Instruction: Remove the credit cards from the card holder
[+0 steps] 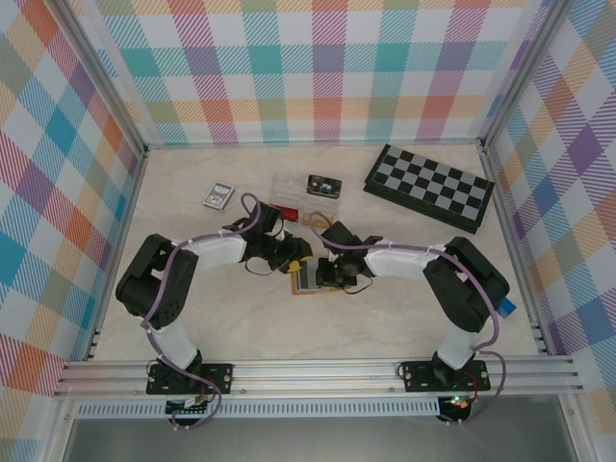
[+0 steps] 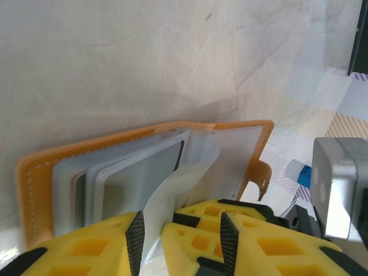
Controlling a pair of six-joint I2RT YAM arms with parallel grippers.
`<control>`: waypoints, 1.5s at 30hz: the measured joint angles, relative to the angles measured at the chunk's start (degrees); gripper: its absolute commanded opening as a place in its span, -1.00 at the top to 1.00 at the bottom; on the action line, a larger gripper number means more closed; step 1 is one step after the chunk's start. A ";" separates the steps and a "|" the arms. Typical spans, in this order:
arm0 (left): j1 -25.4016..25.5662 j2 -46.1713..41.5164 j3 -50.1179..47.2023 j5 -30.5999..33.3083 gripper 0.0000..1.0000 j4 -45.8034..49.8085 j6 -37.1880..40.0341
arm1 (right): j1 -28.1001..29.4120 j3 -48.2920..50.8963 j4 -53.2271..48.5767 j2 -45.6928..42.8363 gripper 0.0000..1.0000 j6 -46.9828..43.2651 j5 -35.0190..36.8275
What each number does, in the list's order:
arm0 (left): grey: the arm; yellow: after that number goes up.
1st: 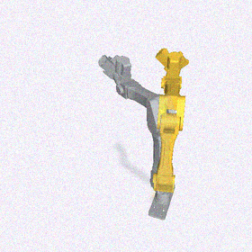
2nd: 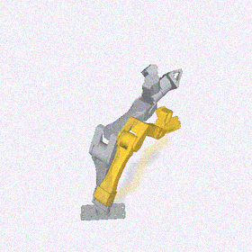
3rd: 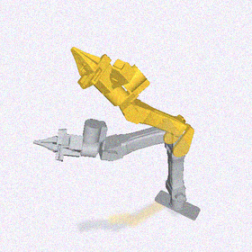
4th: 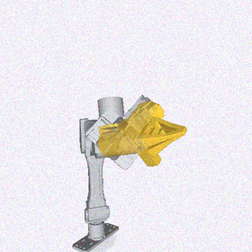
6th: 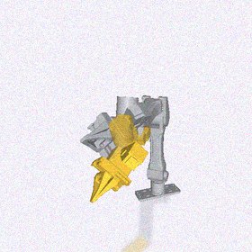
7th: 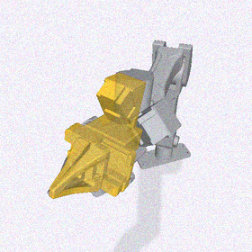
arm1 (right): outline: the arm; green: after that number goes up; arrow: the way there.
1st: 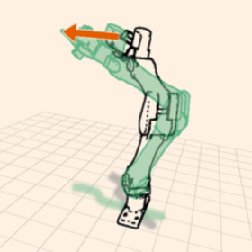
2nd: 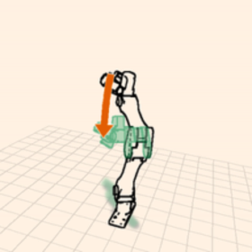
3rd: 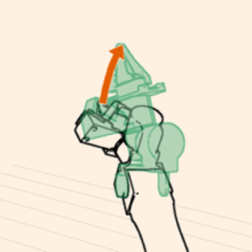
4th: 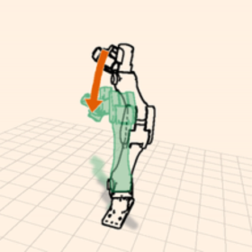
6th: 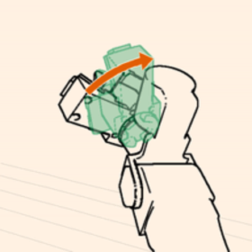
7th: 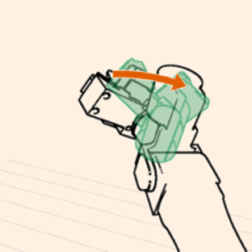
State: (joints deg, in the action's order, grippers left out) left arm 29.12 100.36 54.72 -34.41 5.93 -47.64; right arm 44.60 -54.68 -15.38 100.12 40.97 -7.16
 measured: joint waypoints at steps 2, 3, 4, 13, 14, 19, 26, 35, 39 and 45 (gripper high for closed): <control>0.00 0.50 1.44 0.90 0.15 0.46 0.90 | 0.00 0.17 0.35 0.00 0.68 0.15 -0.20; 0.00 0.68 2.10 1.49 0.15 0.83 1.40 | -0.09 0.35 0.59 -0.09 0.68 0.20 -0.28; 0.00 0.87 2.80 2.21 0.14 1.42 2.14 | -0.22 0.48 0.81 -0.17 0.68 0.20 -0.44; 0.00 3.76 4.59 4.02 0.12 1.88 5.20 | -0.44 1.05 1.92 -0.22 0.67 0.20 -1.51; 0.00 4.04 4.59 4.00 0.12 1.90 5.40 | -0.55 1.11 2.10 -0.22 0.68 0.20 -1.60; 0.00 4.39 4.59 2.80 0.17 1.81 5.75 | -0.70 1.44 2.64 -0.33 0.65 0.20 -2.12; 0.04 4.42 4.59 -0.28 0.36 0.90 6.58 | -1.07 2.91 3.65 -2.03 0.49 0.17 -2.58; 0.13 4.42 2.97 -4.66 0.36 -4.55 4.17 | -2.25 3.43 3.82 -9.05 0.25 0.09 -2.47; 0.61 4.42 1.88 -5.79 0.32 -6.45 2.34 | -2.29 5.18 3.80 -14.08 0.19 -0.70 -1.38; 3.30 4.42 1.75 -6.58 0.22 -8.79 0.00 | -2.29 9.51 2.43 -23.58 0.08 -2.47 3.19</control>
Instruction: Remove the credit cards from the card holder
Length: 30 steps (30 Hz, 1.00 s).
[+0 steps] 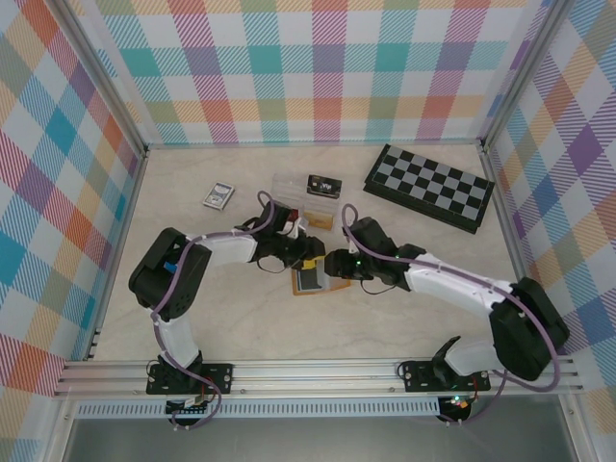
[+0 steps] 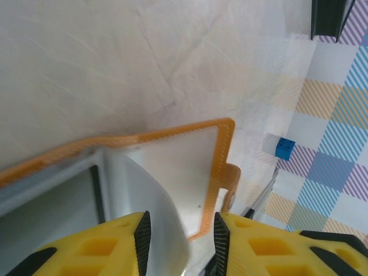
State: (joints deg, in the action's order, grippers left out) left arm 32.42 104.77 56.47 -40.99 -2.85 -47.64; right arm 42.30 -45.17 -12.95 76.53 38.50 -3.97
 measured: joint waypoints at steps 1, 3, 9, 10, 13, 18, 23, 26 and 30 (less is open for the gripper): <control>0.52 0.00 0.00 0.00 0.19 -0.37 -0.52 | 0.00 0.52 -0.20 -1.44 0.07 -0.39 0.72; 1.36 0.00 0.20 0.07 0.16 -0.57 -1.20 | -0.02 1.18 -0.42 -3.89 0.06 -1.05 1.92; 3.06 2.23 2.60 0.74 0.14 -0.87 -2.60 | -0.28 1.84 -0.94 -5.55 0.07 -2.12 3.45; 3.13 2.99 2.99 1.05 0.14 -1.03 -2.95 | -0.26 1.92 -1.05 -5.49 0.07 -2.12 3.48; 3.13 4.92 3.48 2.23 0.16 -1.01 -3.74 | -0.26 1.97 -1.22 -4.96 0.07 -2.12 3.41; 3.17 5.75 3.61 2.97 0.28 -0.96 -4.37 | -0.26 1.97 -1.20 -3.19 0.11 -2.12 3.21; 3.17 5.77 3.82 3.85 0.38 -0.33 -4.87 | -0.26 1.81 -1.20 -0.07 0.22 -2.03 1.70; 3.08 5.07 3.91 5.14 0.40 1.20 -4.74 | -0.26 1.38 -1.09 1.88 0.31 -1.77 0.35; 2.29 1.11 3.89 6.67 0.38 4.15 -3.93 | -0.26 -0.17 -0.74 4.26 0.41 -1.62 -1.95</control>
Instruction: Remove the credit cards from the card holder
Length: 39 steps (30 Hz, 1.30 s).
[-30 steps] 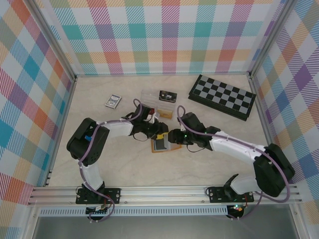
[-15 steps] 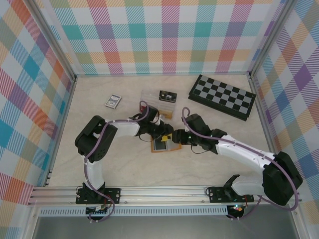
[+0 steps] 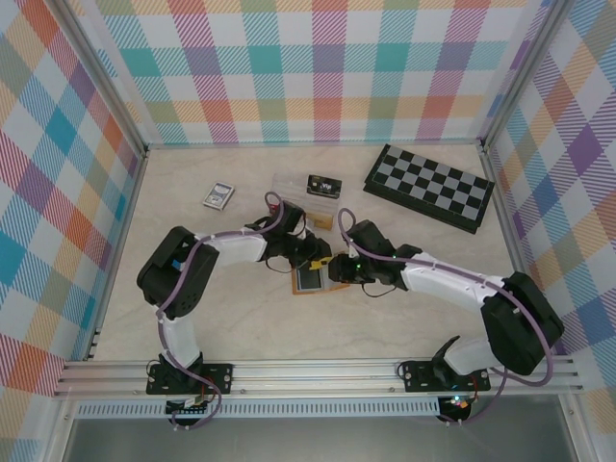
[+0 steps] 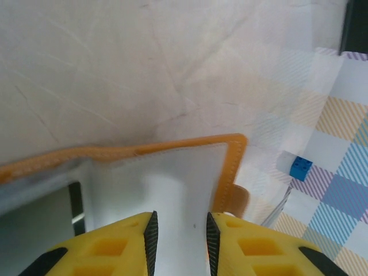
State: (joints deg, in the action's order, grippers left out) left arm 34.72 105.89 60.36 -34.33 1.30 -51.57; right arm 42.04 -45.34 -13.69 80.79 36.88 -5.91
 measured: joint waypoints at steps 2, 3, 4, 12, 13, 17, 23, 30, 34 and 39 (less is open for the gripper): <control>-0.70 -2.36 -0.31 0.35 0.36 0.24 0.22 | 0.00 -0.87 0.61 1.09 0.41 -0.02 -1.22; -1.05 -3.28 -0.59 0.48 0.35 0.11 0.28 | 0.00 -1.11 0.87 1.36 0.41 -0.02 -1.62; -1.49 -4.15 -0.94 0.55 0.34 0.09 0.39 | 0.00 -1.31 1.09 1.53 0.41 -0.04 -2.10; -2.47 -4.81 -3.23 0.46 0.31 0.31 0.37 | 0.04 -3.37 1.20 1.86 0.37 -0.09 -3.63; -2.64 -4.83 -3.37 0.59 0.31 0.46 0.39 | 0.07 -4.00 1.03 2.27 0.37 -0.09 -3.65; -4.13 -6.47 -5.86 2.19 0.37 1.77 0.37 | 0.35 -7.58 -0.50 6.25 0.39 -0.11 -3.63; -5.40 -9.25 -8.94 4.46 0.49 3.26 0.13 | 0.44 -13.97 -5.01 14.32 0.42 0.70 -0.76; -5.38 -9.35 -11.32 4.44 0.53 3.52 0.09 | 0.44 -15.39 -9.86 18.12 0.37 2.84 4.74; -5.33 -8.33 -11.65 4.42 0.54 3.17 0.09 | 0.44 -15.39 -11.32 18.86 0.32 3.63 6.91; -5.33 -7.69 -12.33 4.22 0.55 2.99 0.11 | 0.42 -15.87 -12.90 19.37 0.31 4.28 8.70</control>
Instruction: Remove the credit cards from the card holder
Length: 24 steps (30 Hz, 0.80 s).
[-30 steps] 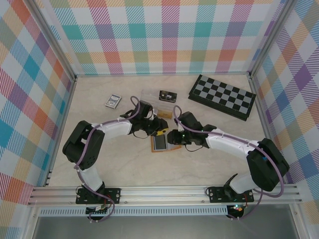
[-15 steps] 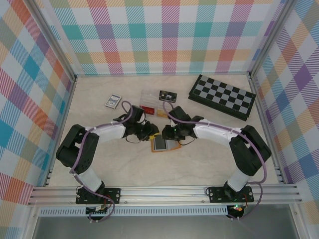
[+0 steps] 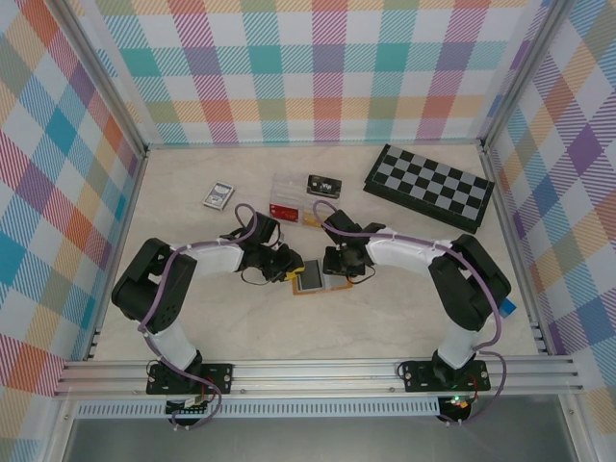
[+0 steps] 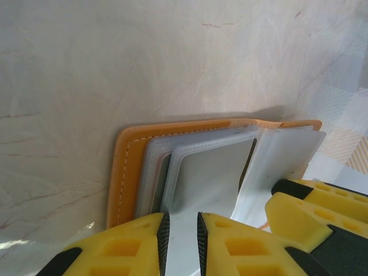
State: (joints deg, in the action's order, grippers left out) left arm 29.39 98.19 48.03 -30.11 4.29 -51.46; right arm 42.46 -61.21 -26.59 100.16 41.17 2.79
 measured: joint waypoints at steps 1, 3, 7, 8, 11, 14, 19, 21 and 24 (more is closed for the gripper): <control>0.00 0.00 0.00 0.00 0.55 0.02 0.00 | 0.00 -0.09 0.00 0.00 0.32 -0.04 -0.13; 0.00 0.00 0.00 0.02 0.56 0.04 0.04 | 0.00 -0.09 0.81 0.00 0.35 -0.87 -1.66; 0.00 0.00 0.00 0.22 0.58 0.13 0.07 | -0.09 -0.09 4.09 -0.02 0.45 -3.04 -7.45; 0.00 0.00 0.00 0.24 0.58 0.15 0.11 | -0.09 -0.09 4.85 -0.02 0.48 -3.50 -8.92; 0.00 0.02 0.00 0.39 0.59 0.28 0.31 | -0.09 -0.09 6.47 -0.02 0.58 -4.57 -12.28; 0.00 0.02 0.00 0.63 0.60 0.39 0.57 | -0.42 -0.13 7.23 0.15 0.62 -4.98 -14.53; 0.00 0.02 0.02 0.72 0.60 0.63 1.38 | -1.51 -0.66 7.26 1.88 0.67 -5.68 -16.52; 0.00 0.02 0.02 0.81 0.60 0.79 1.60 | -2.05 -1.11 7.23 3.02 0.68 -5.99 -17.00; 0.00 0.02 0.15 0.85 0.60 1.25 1.79 | -2.56 -1.27 7.10 4.04 0.69 -6.10 -17.25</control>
State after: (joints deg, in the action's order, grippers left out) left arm 29.39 98.21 48.18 -29.26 5.54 -49.67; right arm 39.90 -62.48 -19.49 104.20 35.07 -14.46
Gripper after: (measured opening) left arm 0.201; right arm 0.159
